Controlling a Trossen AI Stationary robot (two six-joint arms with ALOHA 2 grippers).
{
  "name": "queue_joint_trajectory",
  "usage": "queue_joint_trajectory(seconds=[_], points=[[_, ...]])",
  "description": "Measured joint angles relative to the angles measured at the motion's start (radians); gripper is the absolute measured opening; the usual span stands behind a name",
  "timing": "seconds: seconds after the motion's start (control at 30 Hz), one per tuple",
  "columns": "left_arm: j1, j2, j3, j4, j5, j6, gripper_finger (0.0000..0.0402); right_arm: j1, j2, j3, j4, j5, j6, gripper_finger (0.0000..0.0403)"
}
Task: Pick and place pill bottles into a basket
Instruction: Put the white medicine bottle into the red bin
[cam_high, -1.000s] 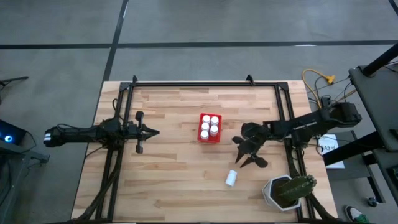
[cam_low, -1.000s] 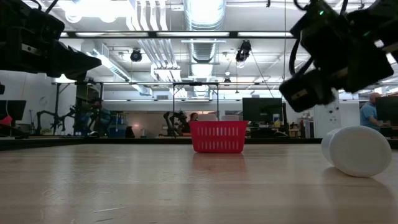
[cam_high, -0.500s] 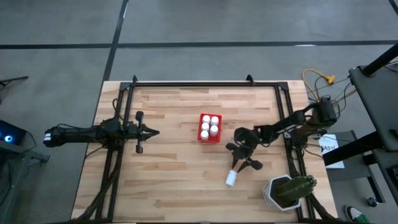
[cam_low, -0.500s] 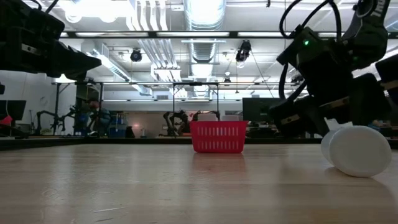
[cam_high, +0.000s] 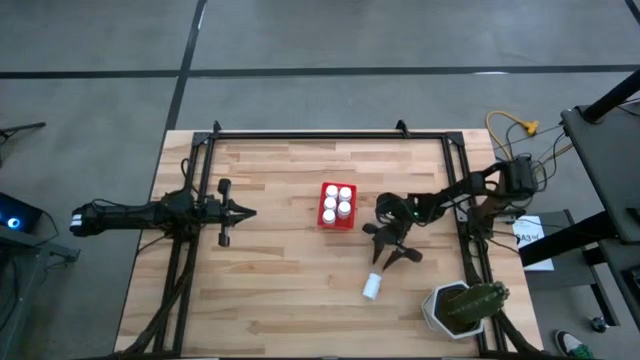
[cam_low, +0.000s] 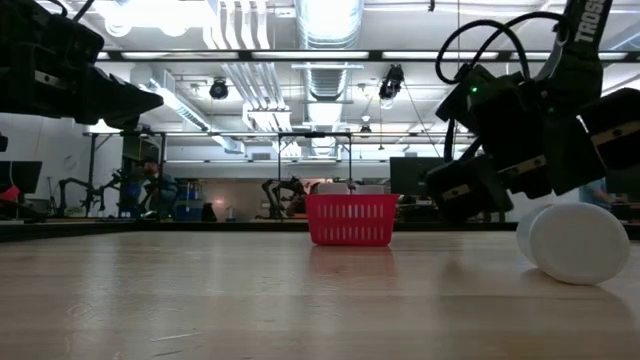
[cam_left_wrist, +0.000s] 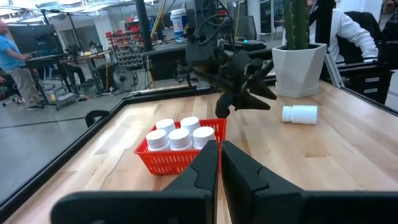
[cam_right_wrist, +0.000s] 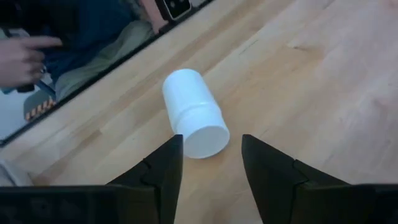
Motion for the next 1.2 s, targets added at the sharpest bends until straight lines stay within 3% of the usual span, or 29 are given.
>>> queue_joint_trajectory(seconds=[0.3, 0.73, 1.2], points=[[0.000, 0.000, 0.000, -0.002, 0.000, 0.000, 0.0002, -0.016, 0.048, -0.002, 0.037, -0.042, -0.012, 0.0208], [0.000, 0.000, 0.000, 0.000, 0.000, 0.000, 0.0002, -0.016, 0.151, -0.005, 0.150, -0.038, -0.036, 0.0210], [0.000, 0.000, 0.000, 0.000, 0.000, 0.000, 0.0002, 0.009, 0.162, -0.009, 0.205, -0.049, -0.065, 0.0201]])
